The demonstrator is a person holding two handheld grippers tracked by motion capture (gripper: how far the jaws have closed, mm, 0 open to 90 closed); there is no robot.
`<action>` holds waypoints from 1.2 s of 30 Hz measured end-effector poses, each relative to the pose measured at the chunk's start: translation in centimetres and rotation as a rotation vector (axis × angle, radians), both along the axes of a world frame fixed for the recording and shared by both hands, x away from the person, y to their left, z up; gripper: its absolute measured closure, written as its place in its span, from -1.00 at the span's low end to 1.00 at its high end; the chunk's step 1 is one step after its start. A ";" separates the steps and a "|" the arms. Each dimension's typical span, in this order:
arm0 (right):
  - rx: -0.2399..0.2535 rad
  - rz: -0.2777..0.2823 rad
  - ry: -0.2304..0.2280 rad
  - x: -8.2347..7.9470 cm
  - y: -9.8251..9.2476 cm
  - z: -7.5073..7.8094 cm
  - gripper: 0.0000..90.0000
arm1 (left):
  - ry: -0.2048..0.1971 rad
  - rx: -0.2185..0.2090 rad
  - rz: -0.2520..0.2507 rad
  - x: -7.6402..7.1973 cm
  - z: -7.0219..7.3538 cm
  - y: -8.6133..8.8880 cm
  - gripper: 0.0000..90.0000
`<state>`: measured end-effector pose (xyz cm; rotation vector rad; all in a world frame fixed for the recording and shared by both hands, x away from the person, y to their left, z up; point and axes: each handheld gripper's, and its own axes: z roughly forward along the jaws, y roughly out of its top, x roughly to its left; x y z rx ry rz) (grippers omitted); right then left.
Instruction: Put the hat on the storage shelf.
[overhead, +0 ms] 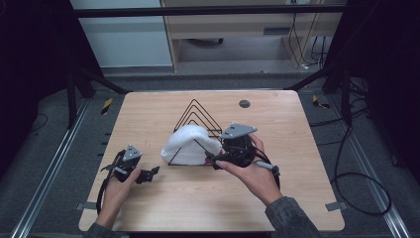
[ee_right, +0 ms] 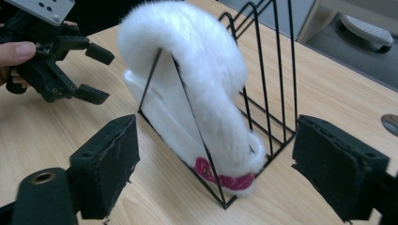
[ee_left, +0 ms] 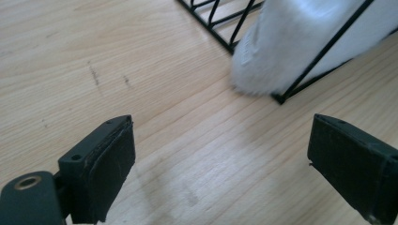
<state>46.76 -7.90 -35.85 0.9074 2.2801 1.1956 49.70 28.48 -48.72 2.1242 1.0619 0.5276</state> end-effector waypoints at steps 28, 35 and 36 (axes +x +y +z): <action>-0.012 -0.160 -0.035 -3.7 -10.2 -3.4 -0.73 | 0.038 -0.002 0.017 0.9 -2.1 0.5 -0.98; -0.009 -0.226 -0.028 -4.5 -12.5 -5.0 -0.73 | 0.040 -0.001 0.011 0.9 -2.1 0.6 -0.99; -0.006 -0.231 -0.026 -4.6 -12.7 -5.1 -0.74 | 0.040 -0.001 0.008 1.0 -2.1 0.6 -0.99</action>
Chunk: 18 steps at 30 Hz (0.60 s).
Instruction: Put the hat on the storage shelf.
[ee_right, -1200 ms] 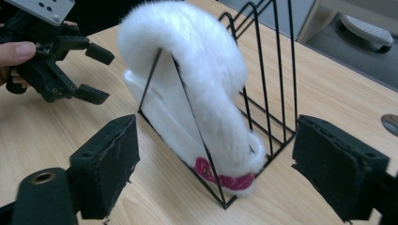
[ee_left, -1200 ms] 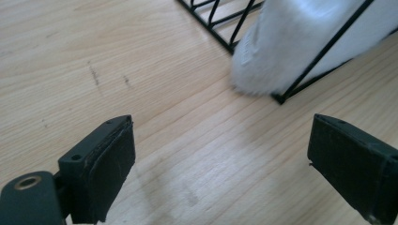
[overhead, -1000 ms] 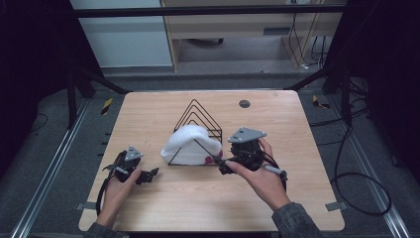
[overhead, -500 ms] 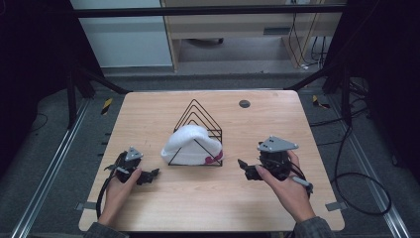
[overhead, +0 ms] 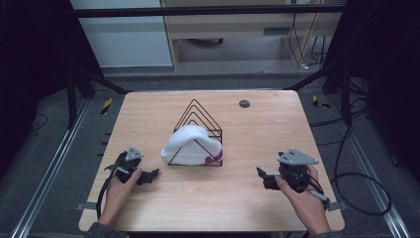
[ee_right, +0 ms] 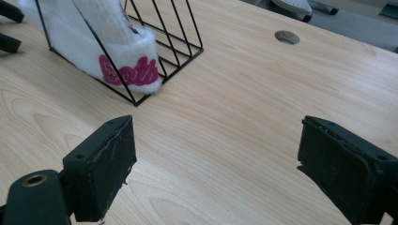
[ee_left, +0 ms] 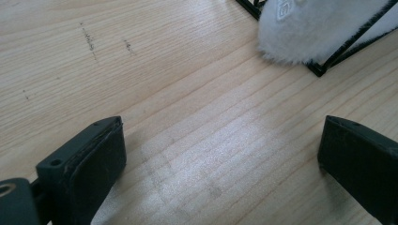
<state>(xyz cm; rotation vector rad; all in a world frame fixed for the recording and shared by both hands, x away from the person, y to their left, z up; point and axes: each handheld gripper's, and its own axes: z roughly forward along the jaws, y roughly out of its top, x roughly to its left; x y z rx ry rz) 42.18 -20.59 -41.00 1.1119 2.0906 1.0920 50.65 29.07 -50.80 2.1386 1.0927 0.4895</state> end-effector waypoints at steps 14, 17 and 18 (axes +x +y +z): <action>0.009 -0.050 0.060 1.2 -1.3 -3.8 -0.73 | 0.000 0.001 -0.001 0.0 0.0 0.0 -1.00; 0.018 -0.064 0.075 1.9 -1.5 -4.6 -0.69 | 0.000 0.000 0.000 0.0 0.0 0.0 -1.00; 0.019 -0.069 0.081 2.2 -1.5 -4.9 -0.68 | 0.000 0.000 0.000 0.0 0.0 0.0 -1.00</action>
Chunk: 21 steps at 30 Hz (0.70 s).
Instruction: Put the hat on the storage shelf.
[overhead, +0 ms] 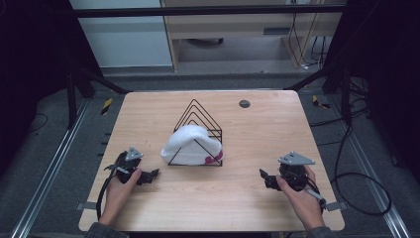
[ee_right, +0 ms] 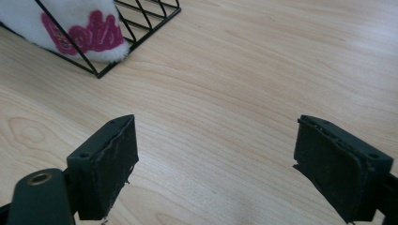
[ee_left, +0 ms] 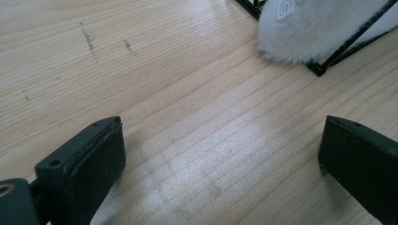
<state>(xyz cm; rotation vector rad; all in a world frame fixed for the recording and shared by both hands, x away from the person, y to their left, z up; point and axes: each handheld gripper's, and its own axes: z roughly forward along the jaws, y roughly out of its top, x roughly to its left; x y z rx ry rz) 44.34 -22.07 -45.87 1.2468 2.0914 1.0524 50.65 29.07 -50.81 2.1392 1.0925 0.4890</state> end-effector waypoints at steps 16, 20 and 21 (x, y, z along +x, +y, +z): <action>0.018 -0.050 0.077 5.0 2.0 -2.4 -0.66 | 0.000 0.000 0.000 0.0 0.0 0.0 -1.00; 0.006 -0.048 0.099 6.3 3.0 -2.5 -0.67 | 0.000 0.000 0.000 0.0 0.0 0.0 -1.00; 0.007 -0.046 0.103 6.5 3.2 -2.5 -0.68 | 0.000 0.000 0.000 0.0 0.0 0.0 -1.00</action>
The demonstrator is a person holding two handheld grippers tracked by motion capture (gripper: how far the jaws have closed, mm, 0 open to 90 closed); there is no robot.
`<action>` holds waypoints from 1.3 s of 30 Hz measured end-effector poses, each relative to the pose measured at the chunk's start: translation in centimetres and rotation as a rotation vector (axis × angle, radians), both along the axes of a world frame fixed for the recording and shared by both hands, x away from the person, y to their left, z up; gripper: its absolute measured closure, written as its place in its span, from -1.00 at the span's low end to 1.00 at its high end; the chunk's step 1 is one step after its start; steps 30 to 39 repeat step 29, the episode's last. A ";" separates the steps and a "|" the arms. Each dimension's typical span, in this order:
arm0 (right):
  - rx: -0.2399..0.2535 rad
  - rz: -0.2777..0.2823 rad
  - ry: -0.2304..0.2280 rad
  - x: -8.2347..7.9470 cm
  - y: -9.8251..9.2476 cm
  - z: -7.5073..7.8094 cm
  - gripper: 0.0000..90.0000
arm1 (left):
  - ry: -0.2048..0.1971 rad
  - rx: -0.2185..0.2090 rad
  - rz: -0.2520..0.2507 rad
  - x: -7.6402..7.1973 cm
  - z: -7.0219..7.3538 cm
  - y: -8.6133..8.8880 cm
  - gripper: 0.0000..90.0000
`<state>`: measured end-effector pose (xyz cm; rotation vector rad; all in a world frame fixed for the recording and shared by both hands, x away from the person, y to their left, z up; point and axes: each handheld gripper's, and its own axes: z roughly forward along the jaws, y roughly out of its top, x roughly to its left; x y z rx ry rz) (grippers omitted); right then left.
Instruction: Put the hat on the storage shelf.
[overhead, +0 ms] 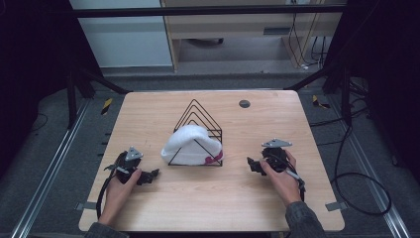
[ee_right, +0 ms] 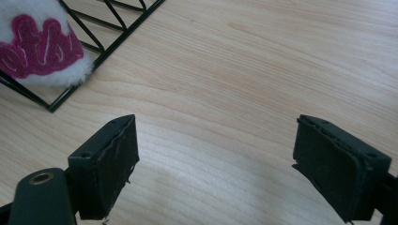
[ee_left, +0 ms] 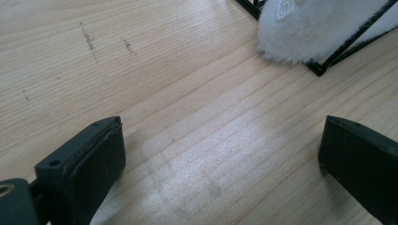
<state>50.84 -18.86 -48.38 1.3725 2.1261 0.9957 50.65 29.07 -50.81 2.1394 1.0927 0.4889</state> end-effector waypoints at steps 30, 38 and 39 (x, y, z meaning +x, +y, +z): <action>-0.040 -0.100 -0.002 -0.1 0.9 -2.8 -0.73 | 0.001 0.003 -0.008 -0.1 0.0 0.0 -1.00; -0.040 -0.100 -0.002 -0.1 0.9 -2.8 -0.73 | 0.001 0.003 -0.008 -0.1 0.0 0.0 -1.00; -0.040 -0.100 -0.002 -0.1 0.9 -2.8 -0.73 | 0.001 0.003 -0.008 -0.1 0.0 0.0 -1.00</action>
